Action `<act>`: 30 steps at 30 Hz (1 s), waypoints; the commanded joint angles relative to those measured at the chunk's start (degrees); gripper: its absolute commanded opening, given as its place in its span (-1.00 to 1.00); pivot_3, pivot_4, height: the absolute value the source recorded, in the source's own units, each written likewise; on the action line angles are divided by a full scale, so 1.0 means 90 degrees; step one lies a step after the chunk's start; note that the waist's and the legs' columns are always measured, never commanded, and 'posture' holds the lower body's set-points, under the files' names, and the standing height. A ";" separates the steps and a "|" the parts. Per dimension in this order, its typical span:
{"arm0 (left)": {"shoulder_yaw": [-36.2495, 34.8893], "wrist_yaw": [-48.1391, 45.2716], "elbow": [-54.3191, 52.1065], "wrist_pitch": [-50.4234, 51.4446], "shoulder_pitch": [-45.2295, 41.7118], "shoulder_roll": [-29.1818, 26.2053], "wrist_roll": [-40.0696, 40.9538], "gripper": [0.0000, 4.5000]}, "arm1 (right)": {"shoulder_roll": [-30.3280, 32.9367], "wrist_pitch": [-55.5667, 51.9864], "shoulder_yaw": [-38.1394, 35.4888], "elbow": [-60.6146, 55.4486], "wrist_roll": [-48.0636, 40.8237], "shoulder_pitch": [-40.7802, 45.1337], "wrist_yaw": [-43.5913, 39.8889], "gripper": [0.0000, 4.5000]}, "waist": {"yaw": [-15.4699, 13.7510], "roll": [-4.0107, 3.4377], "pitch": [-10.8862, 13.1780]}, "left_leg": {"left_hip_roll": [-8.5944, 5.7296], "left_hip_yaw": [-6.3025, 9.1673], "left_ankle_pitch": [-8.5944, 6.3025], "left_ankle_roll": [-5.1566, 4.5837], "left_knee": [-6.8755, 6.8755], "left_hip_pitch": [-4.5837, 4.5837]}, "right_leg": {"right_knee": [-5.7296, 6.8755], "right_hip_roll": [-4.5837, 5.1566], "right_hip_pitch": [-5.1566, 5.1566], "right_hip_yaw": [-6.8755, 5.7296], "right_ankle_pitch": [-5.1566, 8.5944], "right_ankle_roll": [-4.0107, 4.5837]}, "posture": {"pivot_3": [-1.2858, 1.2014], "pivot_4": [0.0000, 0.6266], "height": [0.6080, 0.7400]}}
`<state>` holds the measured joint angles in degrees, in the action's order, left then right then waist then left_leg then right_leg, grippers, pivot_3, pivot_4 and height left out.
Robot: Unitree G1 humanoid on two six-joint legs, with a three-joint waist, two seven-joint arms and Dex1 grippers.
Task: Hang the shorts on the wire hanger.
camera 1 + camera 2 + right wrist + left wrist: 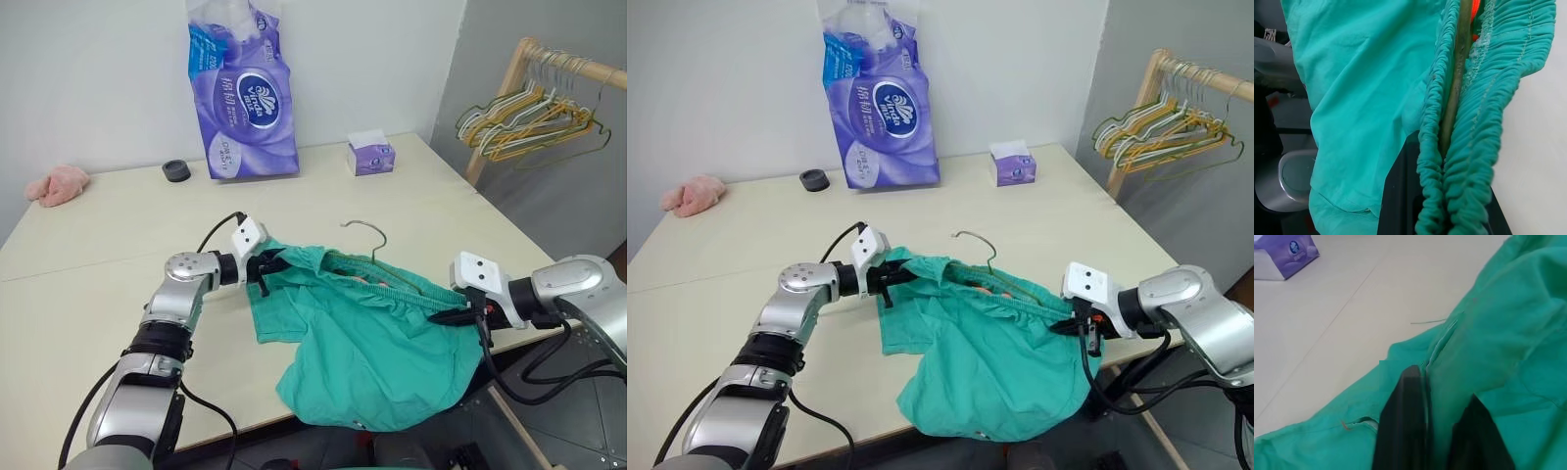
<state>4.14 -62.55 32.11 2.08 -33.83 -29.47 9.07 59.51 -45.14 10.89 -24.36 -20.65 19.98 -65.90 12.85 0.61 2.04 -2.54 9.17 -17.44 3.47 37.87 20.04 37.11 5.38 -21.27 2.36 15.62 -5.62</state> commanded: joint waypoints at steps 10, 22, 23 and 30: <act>-0.0834 0.0500 -0.0406 0.0389 -0.0008 -0.0368 0.0575 0.01 | -0.0387 -0.1031 -0.1183 -0.0133 -0.0778 -0.0440 0.0785 -1.00 | -0.0019 0.0001 -0.0001 | 0.0001 0.0006 0.0000 0.0000 0.0003 0.0011 | 0.0000 0.0008 -0.0005 -0.0003 0.0000 0.0000 | -0.21 -1.00 1.00; 0.0179 -0.1001 -0.3566 0.2738 0.0484 -0.0678 0.1732 0.01 | -0.0895 -0.2825 -0.2971 -0.0896 -0.1184 -0.1797 0.2492 -1.00 | 0.0006 -0.0016 -0.0010 | -0.0004 -0.0007 -0.0003 -0.0007 0.0008 0.0010 | 0.0005 0.0006 0.0001 0.0002 0.0000 0.0000 | -0.25 -1.00 1.00; 0.0194 -0.0844 -0.3490 0.2760 0.0329 -0.0529 0.1708 0.01 | -0.0912 -0.3008 -0.3156 -0.0951 -0.1279 -0.1815 0.2532 -1.00 | 0.0000 -0.0016 -0.0010 | -0.0009 -0.0007 -0.0004 -0.0007 0.0009 0.0010 | 0.0002 0.0005 0.0005 0.0000 0.0000 -0.0001 | -0.26 -1.00 1.00; 0.0834 -0.0138 -0.3347 0.2468 -0.0578 0.0510 0.1128 0.01 | -0.1003 -0.5080 -0.5014 -0.1271 -0.1901 -0.1933 0.2648 -1.00 | 0.0042 -0.0022 -0.0014 | -0.0010 -0.0022 -0.0010 -0.0018 0.0010 0.0008 | -0.0010 0.0000 0.0016 0.0001 -0.0001 -0.0002 | -0.30 -1.00 1.00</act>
<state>10.55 -64.99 3.01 25.47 -37.29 -25.81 19.93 50.38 -86.79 -29.35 -34.11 -36.46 2.24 -42.23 13.23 0.42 1.91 -2.64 8.91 -17.55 3.28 37.96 20.10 37.02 5.39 -21.13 2.37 15.61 -5.64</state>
